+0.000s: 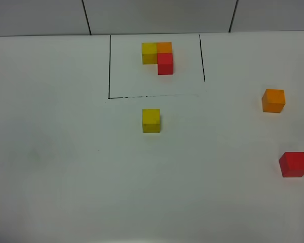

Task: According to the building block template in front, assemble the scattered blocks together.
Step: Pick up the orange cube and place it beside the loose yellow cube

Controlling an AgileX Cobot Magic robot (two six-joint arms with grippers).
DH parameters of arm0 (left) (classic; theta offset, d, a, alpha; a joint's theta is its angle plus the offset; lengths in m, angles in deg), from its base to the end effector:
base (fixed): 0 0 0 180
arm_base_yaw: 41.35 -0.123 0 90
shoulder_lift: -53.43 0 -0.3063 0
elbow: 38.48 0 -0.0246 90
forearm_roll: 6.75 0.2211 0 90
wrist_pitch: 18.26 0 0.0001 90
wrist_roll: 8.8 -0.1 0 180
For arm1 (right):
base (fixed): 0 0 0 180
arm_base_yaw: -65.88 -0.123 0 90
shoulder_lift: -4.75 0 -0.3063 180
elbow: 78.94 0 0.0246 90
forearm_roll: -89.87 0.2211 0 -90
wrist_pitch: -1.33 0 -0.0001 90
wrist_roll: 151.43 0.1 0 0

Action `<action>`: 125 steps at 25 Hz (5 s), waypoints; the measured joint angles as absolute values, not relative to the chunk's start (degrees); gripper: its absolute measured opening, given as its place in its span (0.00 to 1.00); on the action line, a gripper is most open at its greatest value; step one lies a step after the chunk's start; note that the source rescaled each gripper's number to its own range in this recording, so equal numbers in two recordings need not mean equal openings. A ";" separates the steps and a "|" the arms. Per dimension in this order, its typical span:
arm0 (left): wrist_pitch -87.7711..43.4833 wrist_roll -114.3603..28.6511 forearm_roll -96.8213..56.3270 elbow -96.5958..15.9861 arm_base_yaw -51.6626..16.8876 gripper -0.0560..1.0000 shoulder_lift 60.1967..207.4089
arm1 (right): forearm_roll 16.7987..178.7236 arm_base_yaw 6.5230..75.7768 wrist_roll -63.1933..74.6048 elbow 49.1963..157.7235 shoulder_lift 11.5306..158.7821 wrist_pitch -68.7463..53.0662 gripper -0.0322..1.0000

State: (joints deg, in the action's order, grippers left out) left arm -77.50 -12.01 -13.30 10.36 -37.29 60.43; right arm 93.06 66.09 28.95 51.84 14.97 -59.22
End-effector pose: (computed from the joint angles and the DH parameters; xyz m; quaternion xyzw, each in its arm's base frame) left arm -0.0452 -0.0066 0.2628 0.0551 0.8406 -0.0611 0.5354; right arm -0.0370 0.0050 0.2610 0.0042 0.8656 0.0286 0.4998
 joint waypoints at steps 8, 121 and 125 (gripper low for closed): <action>-77.50 -12.01 -13.30 10.36 -37.29 0.75 60.43 | 93.06 66.09 28.95 51.84 14.97 -59.22 0.75; -77.58 -12.01 -13.30 10.36 -37.29 0.74 60.43 | 95.51 36.99 -33.43 128.01 145.65 -59.50 0.06; -77.58 -12.01 -13.30 10.36 -37.29 0.74 60.43 | 95.51 36.51 -31.67 128.13 145.91 -59.32 0.06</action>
